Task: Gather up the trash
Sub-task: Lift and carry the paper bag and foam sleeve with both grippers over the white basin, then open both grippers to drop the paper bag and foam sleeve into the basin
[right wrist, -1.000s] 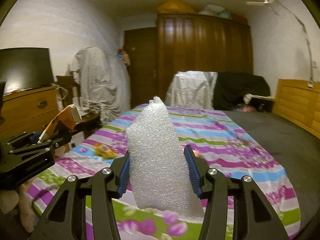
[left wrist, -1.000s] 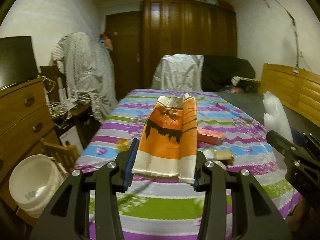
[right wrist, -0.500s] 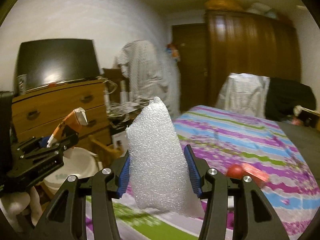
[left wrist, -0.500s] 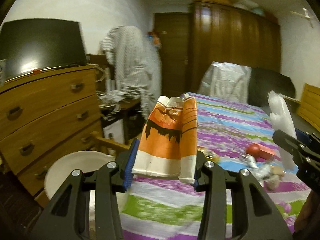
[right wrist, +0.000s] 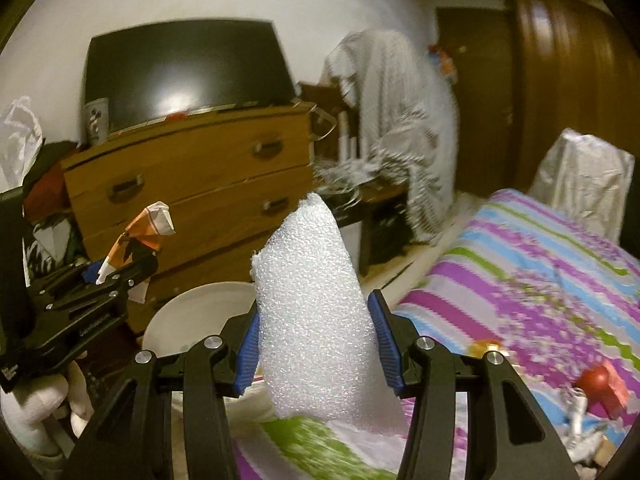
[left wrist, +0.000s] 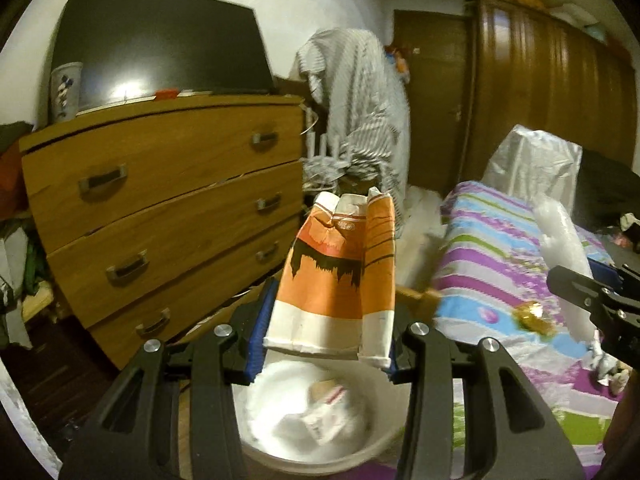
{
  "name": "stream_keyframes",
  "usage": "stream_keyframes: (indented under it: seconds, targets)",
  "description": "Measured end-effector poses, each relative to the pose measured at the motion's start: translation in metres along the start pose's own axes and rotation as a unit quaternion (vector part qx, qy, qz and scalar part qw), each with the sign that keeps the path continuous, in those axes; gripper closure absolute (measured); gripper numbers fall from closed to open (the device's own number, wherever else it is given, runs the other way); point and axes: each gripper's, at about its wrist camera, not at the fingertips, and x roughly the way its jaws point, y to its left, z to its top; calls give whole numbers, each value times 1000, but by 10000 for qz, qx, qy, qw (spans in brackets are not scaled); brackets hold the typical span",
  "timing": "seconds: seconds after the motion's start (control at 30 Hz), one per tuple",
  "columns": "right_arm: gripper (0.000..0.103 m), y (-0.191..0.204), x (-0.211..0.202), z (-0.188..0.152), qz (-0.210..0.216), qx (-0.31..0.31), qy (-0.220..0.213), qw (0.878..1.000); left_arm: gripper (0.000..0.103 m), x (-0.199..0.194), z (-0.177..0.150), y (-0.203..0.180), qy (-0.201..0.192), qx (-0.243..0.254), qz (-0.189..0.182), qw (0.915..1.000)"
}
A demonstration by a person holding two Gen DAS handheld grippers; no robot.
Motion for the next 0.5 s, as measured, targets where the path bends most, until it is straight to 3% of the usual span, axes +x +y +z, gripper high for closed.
stream_keyframes:
  seconds: [0.3, 0.5]
  targets:
    - [52, 45, 109, 19, 539, -170, 1086, 9925, 61, 53, -9, 36, 643, -111, 109, 9978]
    - [52, 48, 156, 14, 634, -143, 1554, 9857, 61, 79, -22, 47, 1009, -151, 134, 9947]
